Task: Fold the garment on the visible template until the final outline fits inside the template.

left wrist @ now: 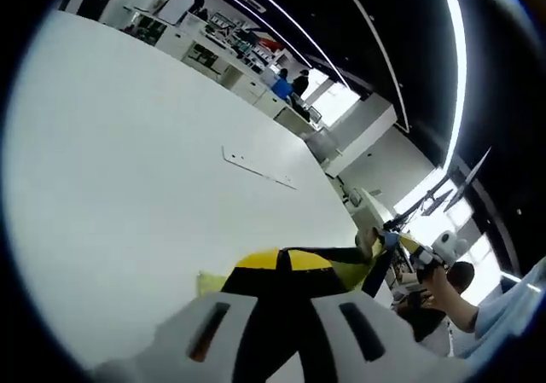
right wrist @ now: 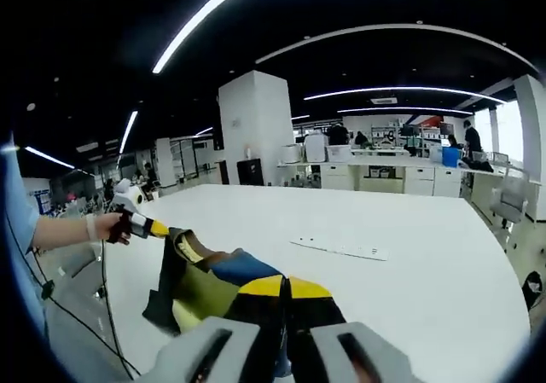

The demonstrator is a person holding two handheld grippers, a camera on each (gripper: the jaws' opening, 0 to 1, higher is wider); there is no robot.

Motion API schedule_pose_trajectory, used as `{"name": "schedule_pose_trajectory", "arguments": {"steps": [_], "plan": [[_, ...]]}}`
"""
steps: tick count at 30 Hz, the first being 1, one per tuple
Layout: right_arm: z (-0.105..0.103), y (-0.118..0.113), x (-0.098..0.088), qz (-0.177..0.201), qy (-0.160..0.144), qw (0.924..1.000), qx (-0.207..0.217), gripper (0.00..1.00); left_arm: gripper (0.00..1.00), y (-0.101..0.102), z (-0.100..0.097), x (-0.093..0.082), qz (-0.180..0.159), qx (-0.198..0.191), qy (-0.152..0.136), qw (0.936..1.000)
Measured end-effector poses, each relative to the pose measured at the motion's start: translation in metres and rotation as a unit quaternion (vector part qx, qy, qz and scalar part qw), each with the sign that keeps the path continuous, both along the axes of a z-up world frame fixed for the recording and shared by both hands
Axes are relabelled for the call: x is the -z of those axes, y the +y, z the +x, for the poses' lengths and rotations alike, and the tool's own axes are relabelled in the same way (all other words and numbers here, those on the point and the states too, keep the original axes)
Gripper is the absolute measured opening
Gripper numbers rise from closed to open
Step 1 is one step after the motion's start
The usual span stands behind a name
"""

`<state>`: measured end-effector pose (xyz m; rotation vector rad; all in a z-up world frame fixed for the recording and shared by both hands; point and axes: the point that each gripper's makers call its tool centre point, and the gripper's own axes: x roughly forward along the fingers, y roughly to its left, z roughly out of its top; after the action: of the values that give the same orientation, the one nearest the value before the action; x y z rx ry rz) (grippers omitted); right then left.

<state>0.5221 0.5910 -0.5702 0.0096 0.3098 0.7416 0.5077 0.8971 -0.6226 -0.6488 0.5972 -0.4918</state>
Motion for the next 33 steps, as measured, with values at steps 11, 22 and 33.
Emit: {"name": "schedule_pose_trajectory", "arguments": {"steps": [11, 22, 33], "plan": [[0.07, 0.012, 0.027, -0.024, 0.023, 0.9994, -0.006, 0.0, 0.0, 0.003, 0.055, 0.019, 0.051, 0.033, 0.023, 0.9979], [0.122, 0.006, 0.091, -0.032, 0.103, 0.994, 0.021, 0.0, 0.0, 0.016, 0.116, 0.076, 0.012, -0.026, 0.116, 0.9929], [0.152, 0.014, 0.172, -0.077, 0.2, 0.9755, 0.048, 0.0, 0.0, 0.008, 0.144, 0.134, 0.09, -0.015, 0.2, 0.9757]]}}
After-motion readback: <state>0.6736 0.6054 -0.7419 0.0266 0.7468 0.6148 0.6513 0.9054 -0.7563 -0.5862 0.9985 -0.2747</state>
